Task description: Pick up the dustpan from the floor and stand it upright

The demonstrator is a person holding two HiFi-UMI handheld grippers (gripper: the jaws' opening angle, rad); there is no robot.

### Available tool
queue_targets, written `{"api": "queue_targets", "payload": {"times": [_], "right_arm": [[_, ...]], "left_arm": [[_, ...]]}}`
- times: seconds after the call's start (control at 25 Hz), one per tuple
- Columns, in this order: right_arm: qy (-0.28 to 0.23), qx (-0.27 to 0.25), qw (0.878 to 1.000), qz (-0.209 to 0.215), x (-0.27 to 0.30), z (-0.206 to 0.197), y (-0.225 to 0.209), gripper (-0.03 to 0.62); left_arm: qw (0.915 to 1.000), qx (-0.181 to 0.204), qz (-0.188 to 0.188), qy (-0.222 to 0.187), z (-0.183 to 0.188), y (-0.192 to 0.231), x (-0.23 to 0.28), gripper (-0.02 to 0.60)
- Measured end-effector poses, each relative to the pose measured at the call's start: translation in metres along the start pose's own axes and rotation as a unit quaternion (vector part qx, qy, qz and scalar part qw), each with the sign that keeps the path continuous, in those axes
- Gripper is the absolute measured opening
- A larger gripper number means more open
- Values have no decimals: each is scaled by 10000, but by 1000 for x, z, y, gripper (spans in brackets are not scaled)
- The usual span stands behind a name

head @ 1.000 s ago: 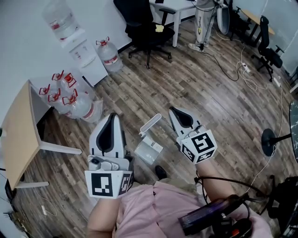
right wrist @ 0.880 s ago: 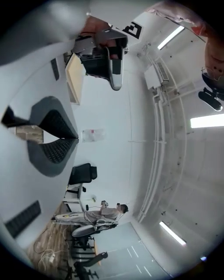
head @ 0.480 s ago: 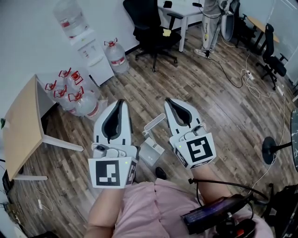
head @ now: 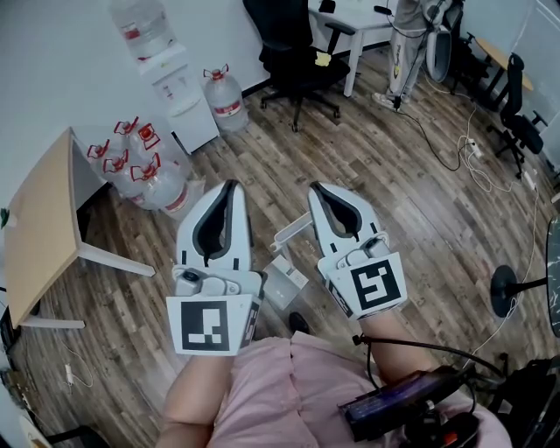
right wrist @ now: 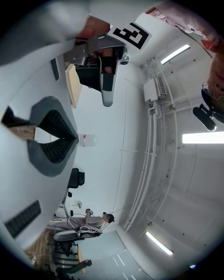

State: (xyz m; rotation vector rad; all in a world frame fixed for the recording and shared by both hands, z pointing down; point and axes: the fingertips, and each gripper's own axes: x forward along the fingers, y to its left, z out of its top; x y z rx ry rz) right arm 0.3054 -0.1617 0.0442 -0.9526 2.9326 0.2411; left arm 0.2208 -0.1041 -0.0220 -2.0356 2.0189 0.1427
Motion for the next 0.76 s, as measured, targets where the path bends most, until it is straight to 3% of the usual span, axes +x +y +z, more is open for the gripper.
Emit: {"api": "queue_targets", "payload": {"times": [0.76], "right_arm": [[-57,33,9998,182,12,-2,10,0]], "left_arm": [[10000,-27,-79,-44,0,1,6,14]]}}
